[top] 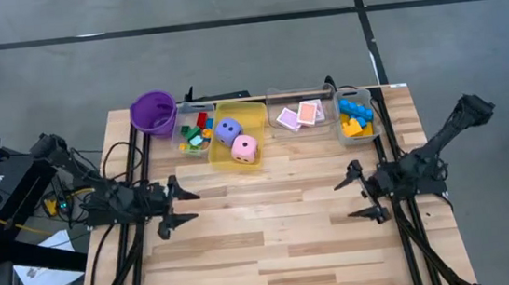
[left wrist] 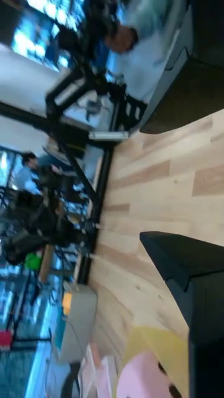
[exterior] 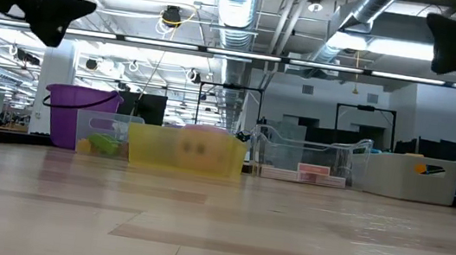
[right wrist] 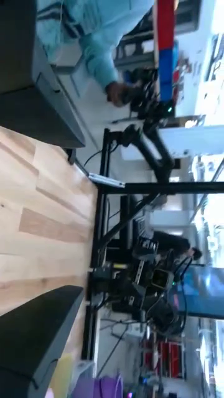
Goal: Pick & Place Toys
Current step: Return to Home Position
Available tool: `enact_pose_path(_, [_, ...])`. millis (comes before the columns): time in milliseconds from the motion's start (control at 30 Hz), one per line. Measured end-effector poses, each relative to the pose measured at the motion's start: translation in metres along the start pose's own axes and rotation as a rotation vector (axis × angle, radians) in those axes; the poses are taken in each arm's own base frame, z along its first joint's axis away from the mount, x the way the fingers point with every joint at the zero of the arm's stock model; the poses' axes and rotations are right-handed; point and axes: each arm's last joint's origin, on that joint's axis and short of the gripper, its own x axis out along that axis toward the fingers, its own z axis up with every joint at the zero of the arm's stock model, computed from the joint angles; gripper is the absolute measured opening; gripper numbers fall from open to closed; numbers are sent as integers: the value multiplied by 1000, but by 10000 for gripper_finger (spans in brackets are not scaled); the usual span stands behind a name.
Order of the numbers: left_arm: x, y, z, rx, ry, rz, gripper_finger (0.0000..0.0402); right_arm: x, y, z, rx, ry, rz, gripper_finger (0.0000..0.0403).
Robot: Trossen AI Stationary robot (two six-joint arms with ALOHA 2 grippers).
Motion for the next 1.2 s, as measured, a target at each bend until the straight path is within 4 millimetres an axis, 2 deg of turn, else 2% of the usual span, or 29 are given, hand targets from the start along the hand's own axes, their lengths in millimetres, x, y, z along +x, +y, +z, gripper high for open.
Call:
enact_pose_path(133, [-5, 4, -8, -17, -16, -41, 264, -1, -8, -7, 54, 17, 14, 373])
enact_pose_path(300, [-8, 4, -6, -23, -16, -80, 264, 1, -14, -8, 68, 27, 71, 373])
enact_pose_path(500, [-11, 5, -7, -20, 4, -139, 264, 2, -26, -11, 139, 68, 62, 373])
enact_pose_path(800, [-20, 16, -2, -23, -33, -90, 264, 0, -45, -12, 152, 83, 57, 373])
enact_pose_path(1033, [-24, 27, 0, -1, -60, -30, 264, -3, -59, -14, 161, 97, -28, 373])
enact_pose_path(1200, [-24, 29, 1, -1, -66, -30, 264, -4, -65, -10, 186, 127, -1, 373])
